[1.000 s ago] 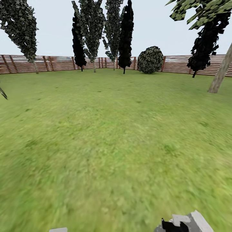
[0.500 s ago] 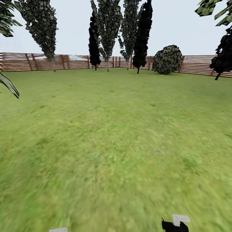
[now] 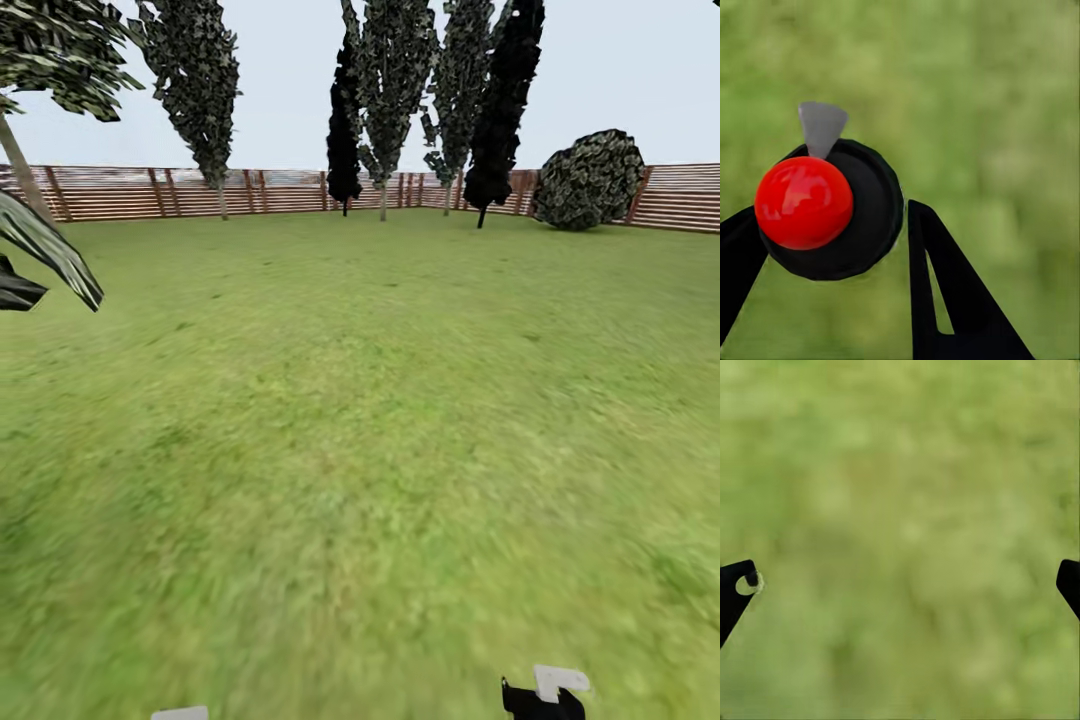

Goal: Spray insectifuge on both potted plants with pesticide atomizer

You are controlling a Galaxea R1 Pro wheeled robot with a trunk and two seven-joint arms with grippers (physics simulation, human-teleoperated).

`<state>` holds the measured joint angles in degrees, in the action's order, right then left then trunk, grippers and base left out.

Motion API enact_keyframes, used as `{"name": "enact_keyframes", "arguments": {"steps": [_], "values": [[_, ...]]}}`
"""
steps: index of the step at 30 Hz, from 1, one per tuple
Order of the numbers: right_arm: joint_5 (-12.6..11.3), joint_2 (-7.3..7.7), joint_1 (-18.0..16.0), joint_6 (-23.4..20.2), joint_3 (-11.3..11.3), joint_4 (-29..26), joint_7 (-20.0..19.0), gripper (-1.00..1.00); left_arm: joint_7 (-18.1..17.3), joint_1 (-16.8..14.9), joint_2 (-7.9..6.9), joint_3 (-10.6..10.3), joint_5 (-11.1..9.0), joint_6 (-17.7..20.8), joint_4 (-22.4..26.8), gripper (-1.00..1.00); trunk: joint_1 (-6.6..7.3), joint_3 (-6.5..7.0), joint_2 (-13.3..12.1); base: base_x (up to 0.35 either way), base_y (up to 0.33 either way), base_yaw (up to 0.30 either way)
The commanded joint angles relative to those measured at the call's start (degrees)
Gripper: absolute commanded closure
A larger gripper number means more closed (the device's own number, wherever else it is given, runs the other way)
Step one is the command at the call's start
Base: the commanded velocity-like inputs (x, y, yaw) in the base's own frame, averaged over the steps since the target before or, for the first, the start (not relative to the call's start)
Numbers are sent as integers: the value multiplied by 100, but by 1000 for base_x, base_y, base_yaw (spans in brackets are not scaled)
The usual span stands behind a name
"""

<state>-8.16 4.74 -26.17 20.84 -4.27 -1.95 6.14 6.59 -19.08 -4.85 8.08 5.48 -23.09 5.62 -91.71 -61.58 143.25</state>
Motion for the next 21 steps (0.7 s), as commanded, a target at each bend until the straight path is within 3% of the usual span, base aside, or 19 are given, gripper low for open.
{"name": "enact_keyframes", "arguments": {"steps": [1, 14, 21], "values": [[-55, 1, -1, 17, -48, 2, 10, -100, 18, -6, 2, 36, 58, -20, -8, 100, -2, -5, 2, 340, 0, 278], [-63, 1, -1, 17, -42, 2, 10, -100, 18, -3, 2, 36, 58, -20, -8, 100, -2, -5, 2, 340, 0, 261], [-61, 1, 0, 17, -47, 2, 10, -100, 18, -5, 2, 36, 58, -20, -13, 100, -2, -5, 2, 340, 0, 43]]}}
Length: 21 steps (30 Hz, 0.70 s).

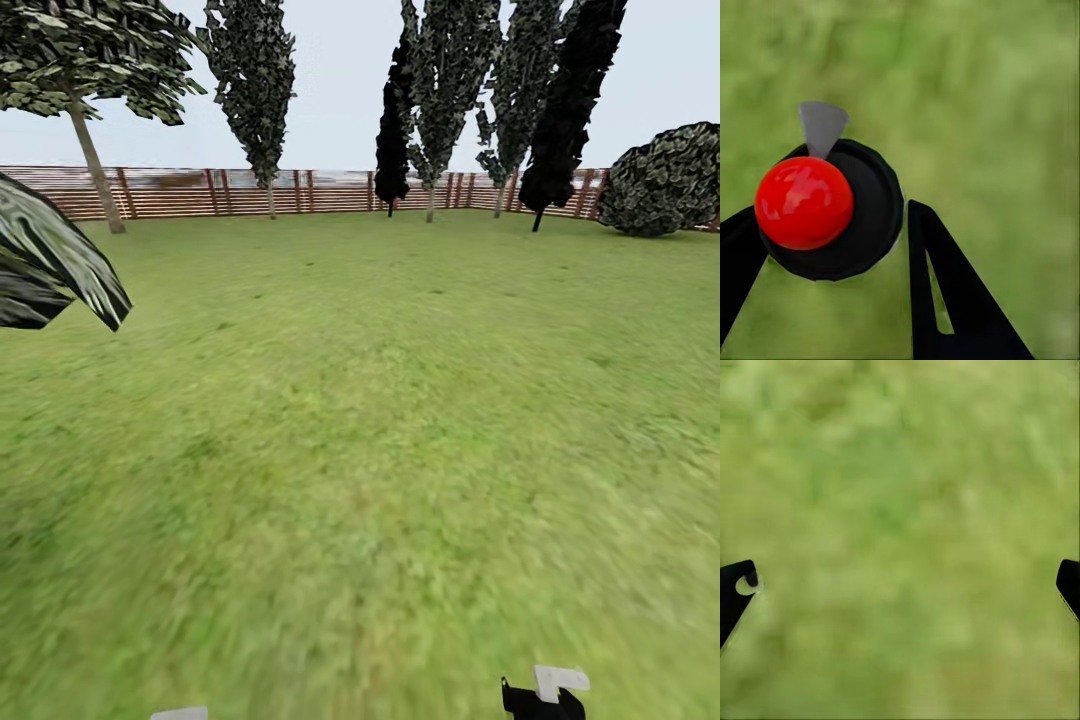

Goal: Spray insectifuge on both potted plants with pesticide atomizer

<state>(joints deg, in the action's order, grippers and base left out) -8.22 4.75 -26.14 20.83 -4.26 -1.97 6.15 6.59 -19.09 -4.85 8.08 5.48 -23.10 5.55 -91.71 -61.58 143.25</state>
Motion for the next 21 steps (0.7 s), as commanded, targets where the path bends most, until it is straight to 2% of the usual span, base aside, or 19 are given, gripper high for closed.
{"name": "enact_keyframes", "arguments": {"steps": [1, 5, 21], "values": [[-56, 0, -3, 17, -47, 4, 9, -100, 18, -5, 1, 36, 58, -20, -6, 100, -2, -5, 2, 340, 0, 2], [-51, 0, -4, 17, -47, 4, 9, -100, 18, -4, 1, 36, 58, -20, -4, 100, -2, -5, 2, 340, 0, 114], [-51, 0, -4, 17, -46, 4, 0, -100, 18, -4, 1, 36, 58, -20, -3, 100, -2, -5, 2, 340, -20, 258]]}}
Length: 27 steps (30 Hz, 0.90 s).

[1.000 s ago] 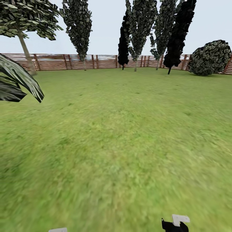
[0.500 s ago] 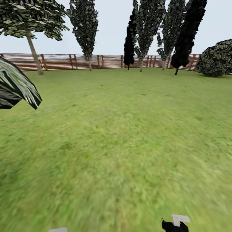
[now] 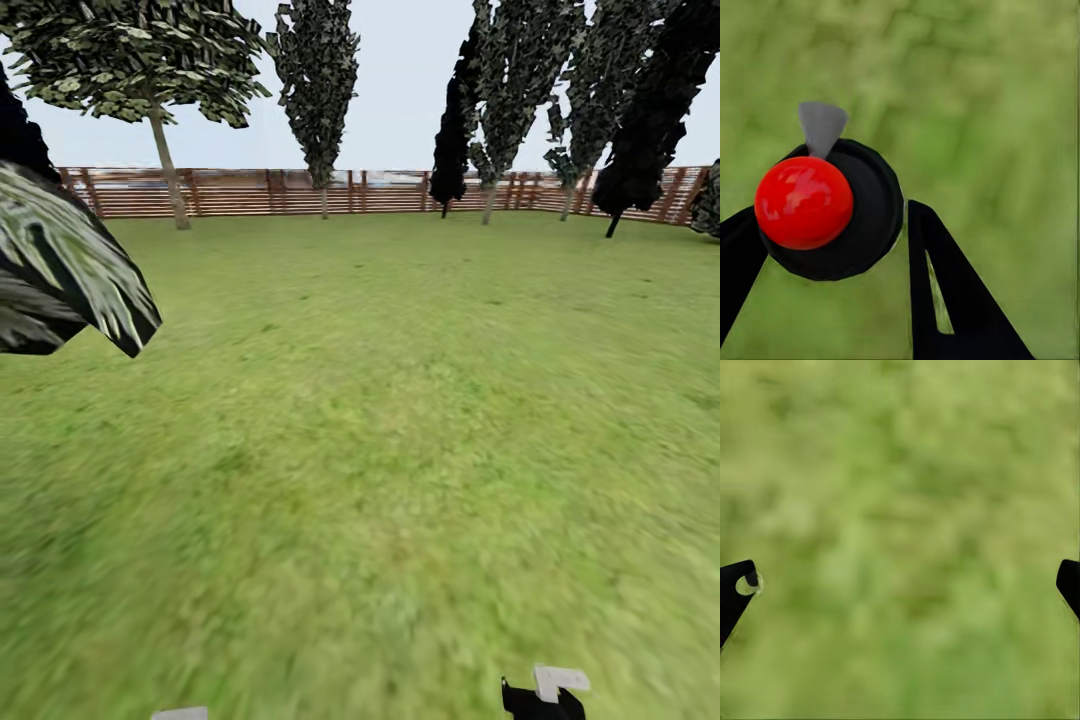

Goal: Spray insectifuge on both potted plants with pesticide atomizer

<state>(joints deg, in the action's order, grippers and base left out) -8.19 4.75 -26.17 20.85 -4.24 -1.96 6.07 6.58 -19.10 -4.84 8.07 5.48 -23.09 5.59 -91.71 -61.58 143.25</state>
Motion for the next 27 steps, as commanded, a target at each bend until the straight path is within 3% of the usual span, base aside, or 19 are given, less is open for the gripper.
{"name": "enact_keyframes", "arguments": {"steps": [1, 20, 27], "values": [[-57, 0, -2, 16, -48, 3, 8, -100, 19, -3, 1, 36, 58, -20, -8, 100, -2, -5, 2, 340, -118, 42], [-52, 0, -2, 16, -50, 3, 8, -100, 19, -4, 1, 36, 58, -20, -13, 100, -2, -5, 2, 335, -144, 4], [-55, 0, -2, 16, -50, 3, 8, -100, 19, -1, 1, 36, 58, -20, -14, 100, -2, -5, 2, 334, -138, 155]]}}
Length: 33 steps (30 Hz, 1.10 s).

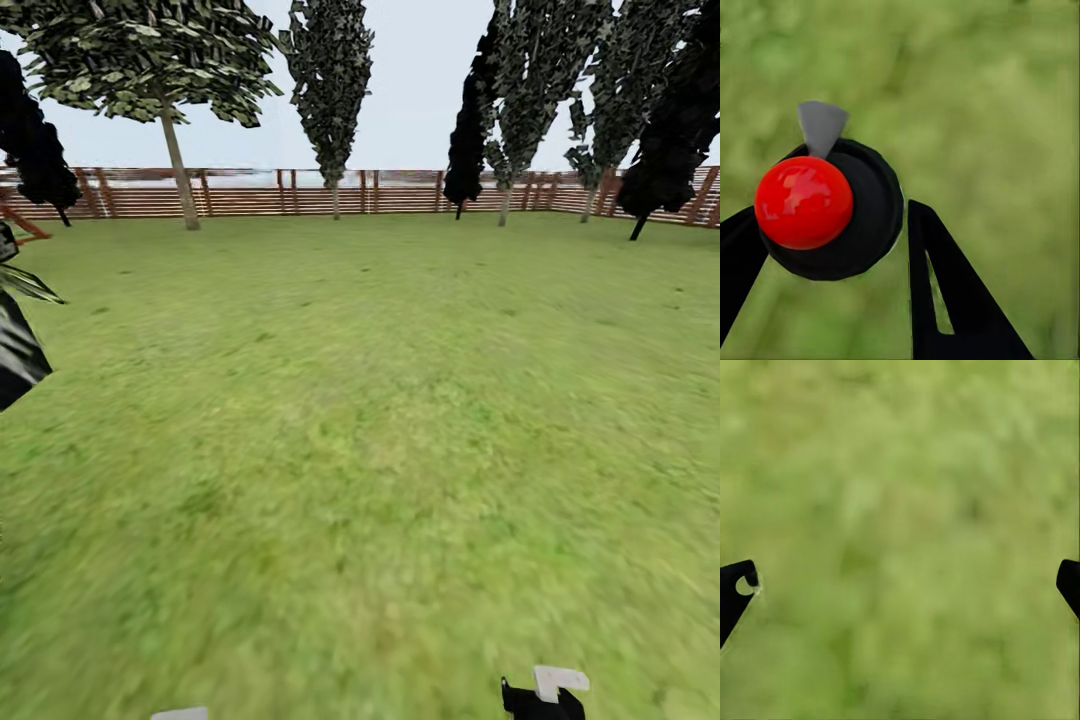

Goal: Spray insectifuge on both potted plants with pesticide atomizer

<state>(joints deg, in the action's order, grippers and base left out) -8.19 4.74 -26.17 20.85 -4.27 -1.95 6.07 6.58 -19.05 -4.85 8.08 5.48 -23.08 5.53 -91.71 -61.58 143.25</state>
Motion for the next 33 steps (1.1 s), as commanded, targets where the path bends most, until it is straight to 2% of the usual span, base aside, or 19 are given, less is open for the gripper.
{"name": "enact_keyframes", "arguments": {"steps": [1, 11, 25, 33], "values": [[-55, 1, 1, 15, -48, 1, 8, -100, 19, -7, 1, 36, 58, -21, -8, 100, -2, -5, 2, 334, -137, 253], [-59, 1, -1, 15, -42, 1, 8, -100, 19, -7, 1, 36, 58, -21, -5, 100, -2, -5, 2, 334, -137, 261], [-58, 1, -1, 15, -48, 1, 8, -100, 19, -9, 1, 36, 58, -21, -8, 100, -2, -5, 2, 338, -32, 31], [-58, 1, -1, 24, -48, 1, 8, -100, 19, -9, 1, 36, 58, -21, -8, 100, -2, -5, 2, 339, -64, 234]]}}
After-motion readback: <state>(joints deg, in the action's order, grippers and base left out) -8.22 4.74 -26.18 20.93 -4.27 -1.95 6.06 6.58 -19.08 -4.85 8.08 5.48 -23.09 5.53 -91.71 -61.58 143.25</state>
